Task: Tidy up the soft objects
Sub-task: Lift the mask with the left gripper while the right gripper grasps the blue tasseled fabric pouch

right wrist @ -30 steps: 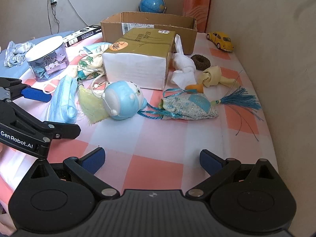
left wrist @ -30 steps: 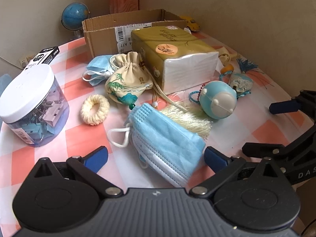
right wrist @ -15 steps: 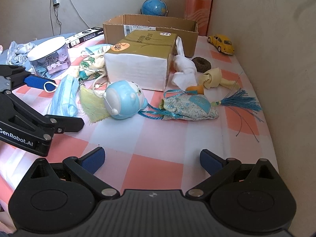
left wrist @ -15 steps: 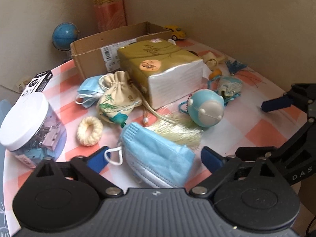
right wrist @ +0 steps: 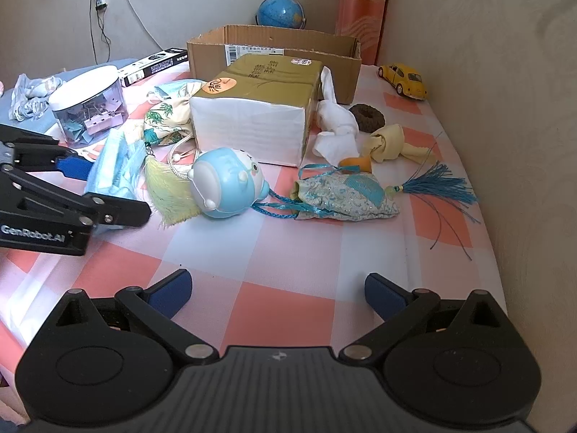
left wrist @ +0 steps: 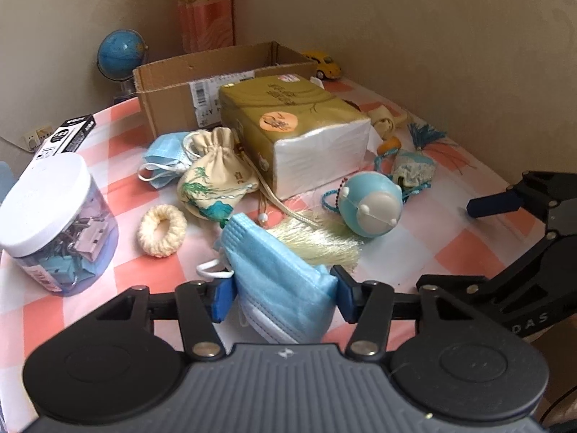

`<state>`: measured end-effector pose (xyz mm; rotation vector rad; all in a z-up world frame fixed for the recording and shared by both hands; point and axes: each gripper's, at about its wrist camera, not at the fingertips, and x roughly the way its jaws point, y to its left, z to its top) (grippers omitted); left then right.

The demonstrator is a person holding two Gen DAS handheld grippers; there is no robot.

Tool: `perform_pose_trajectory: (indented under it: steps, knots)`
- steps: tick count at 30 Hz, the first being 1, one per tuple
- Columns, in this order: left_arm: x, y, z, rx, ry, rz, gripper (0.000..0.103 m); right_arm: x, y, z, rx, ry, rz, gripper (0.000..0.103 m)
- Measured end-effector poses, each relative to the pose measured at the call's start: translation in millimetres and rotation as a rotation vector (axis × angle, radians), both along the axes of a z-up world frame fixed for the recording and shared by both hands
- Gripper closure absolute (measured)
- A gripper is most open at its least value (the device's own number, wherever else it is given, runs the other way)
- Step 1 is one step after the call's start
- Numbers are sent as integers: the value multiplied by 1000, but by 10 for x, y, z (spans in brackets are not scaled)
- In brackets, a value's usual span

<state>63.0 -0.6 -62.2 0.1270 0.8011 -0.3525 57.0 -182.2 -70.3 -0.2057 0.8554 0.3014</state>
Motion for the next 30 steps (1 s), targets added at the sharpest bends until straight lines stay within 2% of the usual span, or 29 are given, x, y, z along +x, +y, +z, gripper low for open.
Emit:
perform_pose_trajectory:
  steps: [11,16,23,30]
  knots:
    - [-81,119,116,-17,-29,25,49,133,-51,219,-25,-81,-16,0]
    - [-61,148,133,-28,-33,39,49,306,-165,259,-43,-104,-45,8]
    - [14,123,108,-23,-10,38,49,611,-264,190,5,-81,-7,16]
    - [65,90,111,7,9,13,49,781,-267,55,29,-35,44,16]
